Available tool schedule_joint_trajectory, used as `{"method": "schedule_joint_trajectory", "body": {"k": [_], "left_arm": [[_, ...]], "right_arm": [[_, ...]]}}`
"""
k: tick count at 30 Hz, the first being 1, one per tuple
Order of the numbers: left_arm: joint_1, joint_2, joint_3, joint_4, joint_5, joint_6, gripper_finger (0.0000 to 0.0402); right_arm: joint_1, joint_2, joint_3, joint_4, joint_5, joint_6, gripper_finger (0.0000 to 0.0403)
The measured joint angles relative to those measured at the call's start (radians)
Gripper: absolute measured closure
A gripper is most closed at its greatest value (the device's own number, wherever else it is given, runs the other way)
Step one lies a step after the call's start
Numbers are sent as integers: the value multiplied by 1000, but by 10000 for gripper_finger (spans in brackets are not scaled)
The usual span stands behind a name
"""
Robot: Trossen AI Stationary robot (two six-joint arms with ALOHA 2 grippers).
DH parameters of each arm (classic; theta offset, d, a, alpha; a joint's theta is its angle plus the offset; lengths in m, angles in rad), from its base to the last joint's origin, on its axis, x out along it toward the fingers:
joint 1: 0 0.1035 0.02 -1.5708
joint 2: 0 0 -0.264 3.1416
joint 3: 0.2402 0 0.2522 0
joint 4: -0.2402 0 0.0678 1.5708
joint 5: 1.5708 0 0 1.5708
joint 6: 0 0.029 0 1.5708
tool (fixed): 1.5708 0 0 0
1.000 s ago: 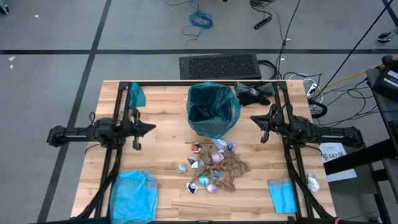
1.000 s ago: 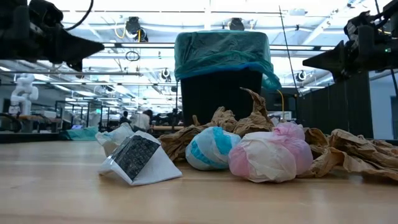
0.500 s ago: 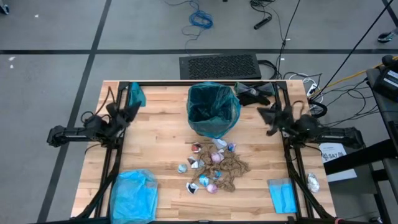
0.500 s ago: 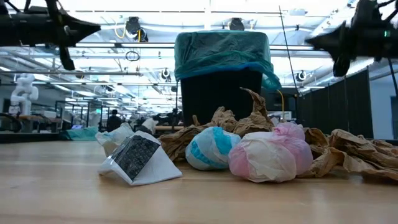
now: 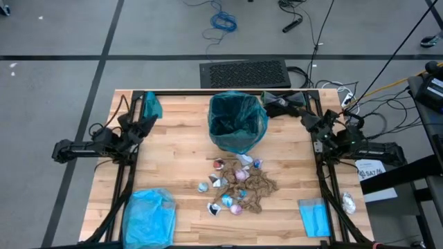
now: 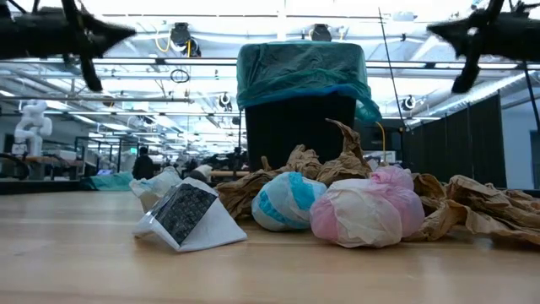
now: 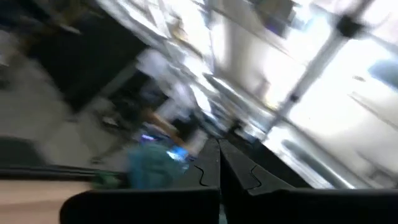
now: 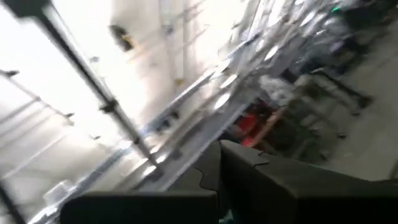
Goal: Place trash/remove bag and relplace
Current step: Put the pink plastic into the blue trash bag inside the black trash bin
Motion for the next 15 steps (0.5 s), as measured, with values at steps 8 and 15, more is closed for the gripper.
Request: {"method": "schedule_joint_trajectory", "body": {"k": [8, 15], "left_arm": [[0, 115, 266, -283, 229, 75, 401], [0, 284, 604, -596, 269, 235, 401]], "right_arm": [[2, 160, 499, -479, -98, -196, 403], [2, 466, 962, -826, -139, -313, 403]]}}
